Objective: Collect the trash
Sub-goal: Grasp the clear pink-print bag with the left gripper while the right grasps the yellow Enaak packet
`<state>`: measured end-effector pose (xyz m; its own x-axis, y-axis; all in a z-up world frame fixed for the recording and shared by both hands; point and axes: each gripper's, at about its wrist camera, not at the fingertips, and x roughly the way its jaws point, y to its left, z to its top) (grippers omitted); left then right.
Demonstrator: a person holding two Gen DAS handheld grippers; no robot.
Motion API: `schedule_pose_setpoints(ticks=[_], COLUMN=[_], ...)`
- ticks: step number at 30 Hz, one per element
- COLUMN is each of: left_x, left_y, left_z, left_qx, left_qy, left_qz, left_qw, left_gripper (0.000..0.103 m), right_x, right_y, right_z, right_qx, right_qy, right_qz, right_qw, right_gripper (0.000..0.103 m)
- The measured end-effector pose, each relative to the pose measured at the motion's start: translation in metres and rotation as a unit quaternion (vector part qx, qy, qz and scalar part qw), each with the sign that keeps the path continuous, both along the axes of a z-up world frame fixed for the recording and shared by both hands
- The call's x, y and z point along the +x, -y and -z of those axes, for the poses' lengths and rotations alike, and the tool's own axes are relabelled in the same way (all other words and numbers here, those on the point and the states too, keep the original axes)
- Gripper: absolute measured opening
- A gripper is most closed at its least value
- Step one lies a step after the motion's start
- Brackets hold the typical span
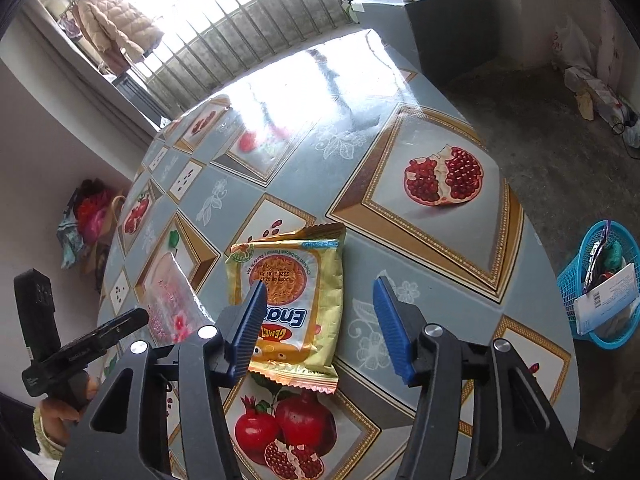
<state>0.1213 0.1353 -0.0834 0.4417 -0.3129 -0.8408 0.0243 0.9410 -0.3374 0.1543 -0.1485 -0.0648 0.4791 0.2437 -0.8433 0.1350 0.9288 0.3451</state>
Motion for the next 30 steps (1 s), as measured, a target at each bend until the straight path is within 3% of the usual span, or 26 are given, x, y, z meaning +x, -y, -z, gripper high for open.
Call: schedule_pose_setpoints(ticks=[7, 12, 17, 20, 22, 30], left_x=[0.013, 0.02, 0.02, 0.019, 0.019, 0.022], left_y=[0.01, 0.019, 0.026, 0.032, 0.036, 0.042], left_z=[-0.001, 0.003, 0.008, 0.01, 0.011, 0.009], left_qx=[-0.042, -0.104, -0.186, -0.212, -0.223, -0.207], left_qy=[0.01, 0.004, -0.01, -0.017, -0.023, -0.014], left_qz=[0.02, 0.032, 0.039, 0.043, 0.047, 0.054], left_qw=[0.9989, 0.9941, 0.9817, 0.976, 0.9735, 0.9768], left_gripper=[0.046, 0.045, 0.045, 0.045, 0.036, 0.005], right_x=[0.008, 0.011, 0.011, 0.011, 0.009, -0.003], right_y=[-0.017, -0.025, -0.028, -0.028, -0.026, -0.01], right_z=[0.018, 0.02, 0.023, 0.024, 0.024, 0.018], right_qx=[0.007, -0.005, -0.01, -0.007, -0.005, -0.007], right_qy=[-0.019, -0.017, -0.018, -0.018, -0.018, -0.01], right_qz=[-0.017, -0.026, -0.029, -0.026, -0.023, -0.001], right_qw=[1.0, 1.0, 0.999, 0.999, 1.0, 1.0], right_gripper=[0.035, 0.028, 0.016, 0.012, 0.009, 0.004])
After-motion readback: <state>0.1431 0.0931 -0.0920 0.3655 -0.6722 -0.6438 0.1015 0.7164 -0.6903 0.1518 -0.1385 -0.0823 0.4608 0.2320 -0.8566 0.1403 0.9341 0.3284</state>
